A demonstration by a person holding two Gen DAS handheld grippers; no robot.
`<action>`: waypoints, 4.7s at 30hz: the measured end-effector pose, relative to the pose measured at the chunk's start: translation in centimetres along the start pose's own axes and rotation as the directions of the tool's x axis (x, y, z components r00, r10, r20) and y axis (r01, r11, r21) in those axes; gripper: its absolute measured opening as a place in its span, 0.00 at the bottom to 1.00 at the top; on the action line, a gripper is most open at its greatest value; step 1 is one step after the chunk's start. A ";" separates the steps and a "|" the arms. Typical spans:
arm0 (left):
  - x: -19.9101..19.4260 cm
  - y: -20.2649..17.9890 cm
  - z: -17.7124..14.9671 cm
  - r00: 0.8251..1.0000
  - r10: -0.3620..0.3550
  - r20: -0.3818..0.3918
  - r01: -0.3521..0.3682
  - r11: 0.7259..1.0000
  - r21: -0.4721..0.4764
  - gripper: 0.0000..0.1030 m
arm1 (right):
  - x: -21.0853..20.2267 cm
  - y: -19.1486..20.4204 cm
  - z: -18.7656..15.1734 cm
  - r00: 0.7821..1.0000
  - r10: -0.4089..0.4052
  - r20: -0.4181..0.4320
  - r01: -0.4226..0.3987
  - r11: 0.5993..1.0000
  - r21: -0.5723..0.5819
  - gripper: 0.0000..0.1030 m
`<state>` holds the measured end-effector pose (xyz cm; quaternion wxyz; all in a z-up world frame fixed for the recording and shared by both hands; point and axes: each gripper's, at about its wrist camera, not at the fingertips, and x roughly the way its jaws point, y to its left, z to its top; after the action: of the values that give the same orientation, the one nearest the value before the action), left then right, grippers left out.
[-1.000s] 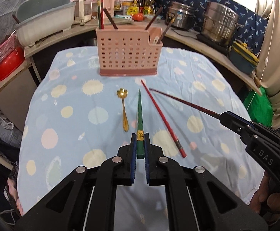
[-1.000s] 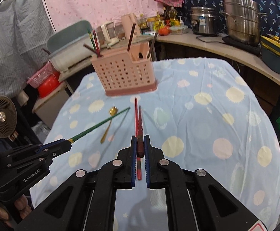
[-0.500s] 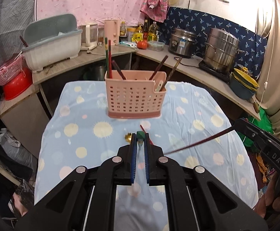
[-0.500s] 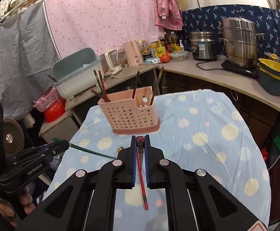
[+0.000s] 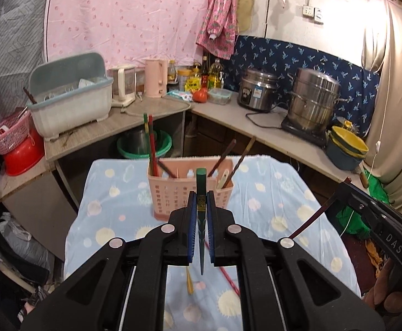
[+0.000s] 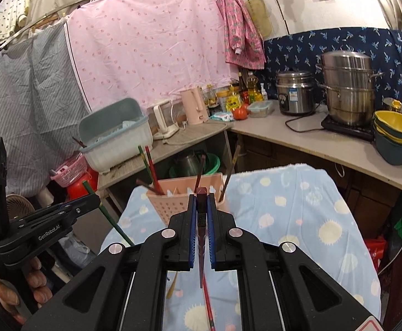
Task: Organize utensils
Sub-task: 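Lift and carry both chopsticks to the pink caddy, lowering them inside, then open left tool releasing the green chopstick while right tool releases the red one, then withdraw both tools from the caddy toward the gold spoon and last chopstick, then close right tool on the last red chopstick while left tool approaches the gold spoon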
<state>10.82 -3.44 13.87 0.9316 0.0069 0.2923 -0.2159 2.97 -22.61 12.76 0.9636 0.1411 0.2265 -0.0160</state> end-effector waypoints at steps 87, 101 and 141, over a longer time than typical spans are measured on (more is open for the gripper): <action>8.1 1.8 -4.2 0.989 0.122 -0.086 -0.125 0.992 -0.027 0.54 | 7.8 1.3 -6.2 0.990 -0.038 -0.136 0.039 0.999 0.007 0.47; 9.5 3.1 -14.2 0.948 0.139 -0.285 -0.157 0.987 -0.041 0.54 | 7.4 -0.2 -16.1 0.939 -0.081 -0.335 0.068 0.996 -0.049 0.46; 14.6 2.8 -19.6 0.908 0.090 -0.408 -0.125 0.990 -0.059 0.24 | 11.0 -0.5 -22.0 0.875 -0.082 -0.477 0.054 0.996 -0.070 0.08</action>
<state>12.07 -4.00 -10.68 0.8609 0.0285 0.4866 -0.1457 3.25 -16.61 -11.14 0.8800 0.1062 0.4628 -0.0082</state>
